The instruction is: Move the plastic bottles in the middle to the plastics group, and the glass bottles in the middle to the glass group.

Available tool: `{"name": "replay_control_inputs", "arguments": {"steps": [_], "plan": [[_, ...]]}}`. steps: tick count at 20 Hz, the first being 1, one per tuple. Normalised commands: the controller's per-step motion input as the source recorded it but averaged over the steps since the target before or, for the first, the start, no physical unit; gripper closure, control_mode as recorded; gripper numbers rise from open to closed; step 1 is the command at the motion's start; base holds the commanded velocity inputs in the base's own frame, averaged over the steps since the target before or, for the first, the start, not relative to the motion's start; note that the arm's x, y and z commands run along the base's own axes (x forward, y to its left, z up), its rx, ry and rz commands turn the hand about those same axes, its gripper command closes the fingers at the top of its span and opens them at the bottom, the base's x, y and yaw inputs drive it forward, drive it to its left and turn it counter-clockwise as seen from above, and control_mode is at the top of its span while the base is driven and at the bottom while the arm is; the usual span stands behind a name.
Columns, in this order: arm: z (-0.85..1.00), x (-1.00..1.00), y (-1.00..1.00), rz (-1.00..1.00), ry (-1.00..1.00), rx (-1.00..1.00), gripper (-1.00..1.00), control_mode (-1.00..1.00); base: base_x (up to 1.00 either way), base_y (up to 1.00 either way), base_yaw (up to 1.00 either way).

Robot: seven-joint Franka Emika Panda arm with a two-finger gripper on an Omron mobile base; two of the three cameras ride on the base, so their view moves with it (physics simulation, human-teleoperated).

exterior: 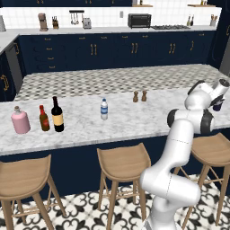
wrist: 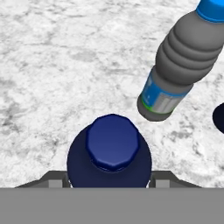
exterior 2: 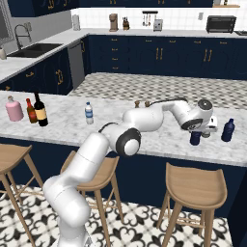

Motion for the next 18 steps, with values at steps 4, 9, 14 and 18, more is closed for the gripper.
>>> {"name": "replay_control_inputs", "arguments": {"steps": [4, 9, 14, 18], "plan": [[0.0, 0.0, 0.0, 0.0, 0.0, 0.0, -1.0, -1.0, 0.0, 0.0, 0.0], [0.0, 0.0, 0.04, 0.0, 0.0, 0.0, -1.0, -1.0, 0.0, 0.0, 0.0], [0.02, -0.37, 0.21, 0.0, 0.0, 0.0, -1.0, -1.0, 0.0, 0.0, 0.0], [0.17, -0.84, 0.32, 0.0, -0.02, 0.0, -1.0, -1.0, 0.0, 0.0, 0.0]]}}
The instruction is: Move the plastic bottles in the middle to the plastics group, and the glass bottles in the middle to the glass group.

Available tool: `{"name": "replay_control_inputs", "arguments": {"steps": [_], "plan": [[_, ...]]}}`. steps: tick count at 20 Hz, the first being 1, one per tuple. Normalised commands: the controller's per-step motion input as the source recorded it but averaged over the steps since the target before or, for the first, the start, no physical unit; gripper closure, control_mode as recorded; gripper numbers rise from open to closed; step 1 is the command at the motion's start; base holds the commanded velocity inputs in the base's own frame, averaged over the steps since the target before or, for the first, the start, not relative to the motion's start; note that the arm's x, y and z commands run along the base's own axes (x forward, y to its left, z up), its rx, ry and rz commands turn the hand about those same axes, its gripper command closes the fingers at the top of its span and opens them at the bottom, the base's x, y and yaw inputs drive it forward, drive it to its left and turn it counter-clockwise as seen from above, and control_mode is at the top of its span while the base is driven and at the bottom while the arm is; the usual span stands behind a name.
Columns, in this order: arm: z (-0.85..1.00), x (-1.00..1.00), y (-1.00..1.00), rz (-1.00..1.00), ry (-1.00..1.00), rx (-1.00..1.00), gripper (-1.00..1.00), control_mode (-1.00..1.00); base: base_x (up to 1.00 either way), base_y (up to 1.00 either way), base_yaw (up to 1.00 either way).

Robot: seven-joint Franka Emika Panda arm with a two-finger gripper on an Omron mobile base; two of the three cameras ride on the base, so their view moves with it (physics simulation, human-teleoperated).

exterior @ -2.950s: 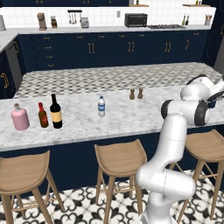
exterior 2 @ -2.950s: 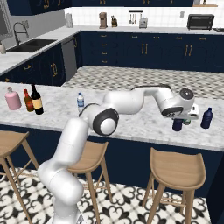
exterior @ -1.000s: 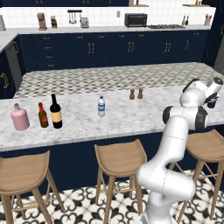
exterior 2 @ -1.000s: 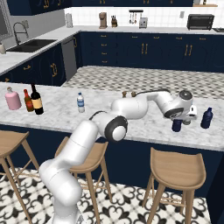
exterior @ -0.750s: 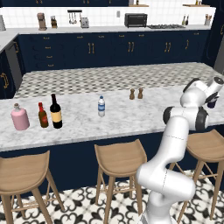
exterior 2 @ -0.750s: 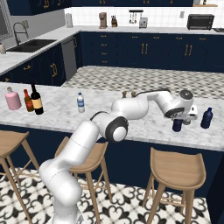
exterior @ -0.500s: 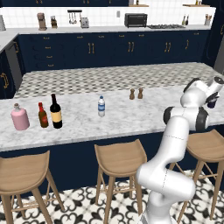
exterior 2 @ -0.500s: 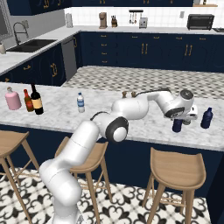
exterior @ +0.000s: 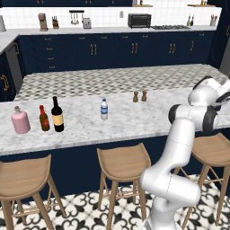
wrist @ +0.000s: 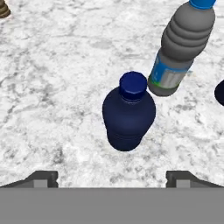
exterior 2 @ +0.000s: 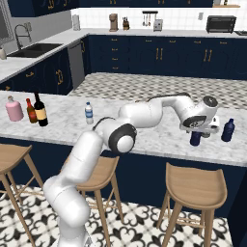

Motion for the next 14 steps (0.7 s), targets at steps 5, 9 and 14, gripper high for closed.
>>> {"name": "replay_control_inputs", "arguments": {"steps": [5, 9, 14], "plan": [[0.43, -0.66, 0.5, 0.0, -0.03, -0.02, -1.0, -1.0, 0.0, 0.0, 0.0], [0.52, -0.24, 0.99, 0.0, -0.18, -0.02, -1.0, -1.0, 0.0, 0.0, 0.0], [0.24, -0.24, 1.0, 0.0, -0.16, -0.01, -1.0, -1.0, 0.0, 0.0, 0.0]]}}
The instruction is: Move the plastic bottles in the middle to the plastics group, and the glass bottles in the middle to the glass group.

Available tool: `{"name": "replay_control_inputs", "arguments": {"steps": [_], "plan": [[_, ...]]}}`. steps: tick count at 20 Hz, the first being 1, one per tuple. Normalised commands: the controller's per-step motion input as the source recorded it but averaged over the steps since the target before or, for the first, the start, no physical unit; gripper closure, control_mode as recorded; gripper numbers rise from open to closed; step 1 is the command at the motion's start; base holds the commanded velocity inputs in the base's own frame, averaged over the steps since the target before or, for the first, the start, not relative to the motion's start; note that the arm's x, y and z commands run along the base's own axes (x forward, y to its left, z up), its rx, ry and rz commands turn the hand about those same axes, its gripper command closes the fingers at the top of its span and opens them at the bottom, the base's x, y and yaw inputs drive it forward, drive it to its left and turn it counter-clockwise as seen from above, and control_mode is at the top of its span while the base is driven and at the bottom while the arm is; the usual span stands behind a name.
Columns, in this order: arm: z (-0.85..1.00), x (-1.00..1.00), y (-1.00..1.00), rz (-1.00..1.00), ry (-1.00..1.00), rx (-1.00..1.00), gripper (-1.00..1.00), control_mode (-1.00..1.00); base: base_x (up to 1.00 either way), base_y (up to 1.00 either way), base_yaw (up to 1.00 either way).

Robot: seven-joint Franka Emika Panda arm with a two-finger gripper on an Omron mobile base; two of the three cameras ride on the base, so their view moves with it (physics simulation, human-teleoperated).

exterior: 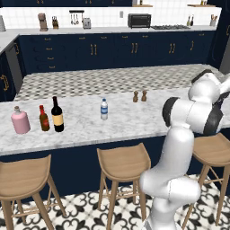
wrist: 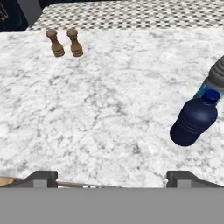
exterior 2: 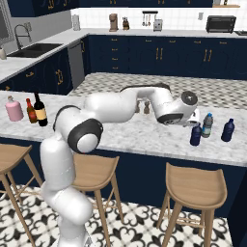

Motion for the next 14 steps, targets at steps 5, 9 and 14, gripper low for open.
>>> {"name": "replay_control_inputs", "arguments": {"steps": [5, 9, 14], "plan": [[0.04, -0.2, 1.0, 0.01, -0.02, -0.06, -1.0, -1.0, 0.0, 0.0, 0.0], [0.19, 0.0, 1.0, 0.09, 0.05, -0.16, -1.0, -1.0, 0.0, 0.0, 0.0], [0.31, 0.0, 1.0, 0.1, 0.03, -0.15, -1.0, -1.0, 0.0, 0.0, 0.0]]}}
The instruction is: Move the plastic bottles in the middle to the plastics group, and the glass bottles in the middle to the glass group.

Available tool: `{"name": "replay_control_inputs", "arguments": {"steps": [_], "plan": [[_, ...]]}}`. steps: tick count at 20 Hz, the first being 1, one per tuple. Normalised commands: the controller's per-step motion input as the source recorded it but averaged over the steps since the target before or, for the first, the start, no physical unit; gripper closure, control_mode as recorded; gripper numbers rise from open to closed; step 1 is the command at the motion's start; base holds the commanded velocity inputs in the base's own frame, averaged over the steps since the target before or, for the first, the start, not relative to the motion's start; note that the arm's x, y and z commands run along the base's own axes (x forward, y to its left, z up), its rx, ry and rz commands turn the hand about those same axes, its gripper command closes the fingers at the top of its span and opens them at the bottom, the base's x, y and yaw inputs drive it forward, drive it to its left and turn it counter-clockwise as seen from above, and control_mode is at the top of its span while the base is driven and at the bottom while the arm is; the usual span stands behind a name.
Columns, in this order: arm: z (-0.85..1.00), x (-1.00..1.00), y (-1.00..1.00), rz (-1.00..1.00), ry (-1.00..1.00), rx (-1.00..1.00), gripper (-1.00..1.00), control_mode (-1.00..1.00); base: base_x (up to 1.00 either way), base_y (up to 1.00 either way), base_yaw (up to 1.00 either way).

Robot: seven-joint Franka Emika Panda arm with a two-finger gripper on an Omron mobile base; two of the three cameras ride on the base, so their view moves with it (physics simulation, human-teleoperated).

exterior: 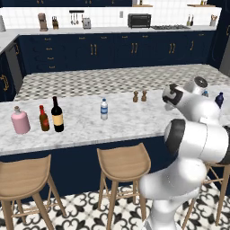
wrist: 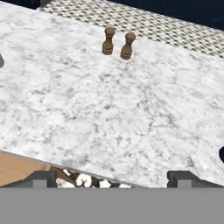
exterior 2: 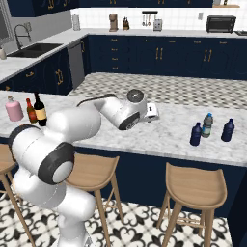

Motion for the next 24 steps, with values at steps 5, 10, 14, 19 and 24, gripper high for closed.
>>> {"name": "replay_control_inputs", "arguments": {"steps": [5, 10, 14, 19, 24], "plan": [[0.47, 0.0, 1.0, 0.04, -0.02, -0.09, -1.0, -1.0, 0.0, 0.0, 0.0], [0.05, 0.0, 1.0, 0.0, -0.1, 0.0, -1.0, -1.0, 0.0, 0.0, 0.0], [0.0, 0.0, 1.0, 0.0, 0.0, 0.0, -1.0, -1.0, 0.0, 0.0, 0.0], [0.0, 0.0, 1.0, 0.0, 0.0, 0.0, -1.0, -1.0, 0.0, 0.0, 0.0], [0.23, -0.04, 0.82, 0.0, 0.01, 0.01, -1.0, -1.0, 0.0, 0.0, 0.0]]}}
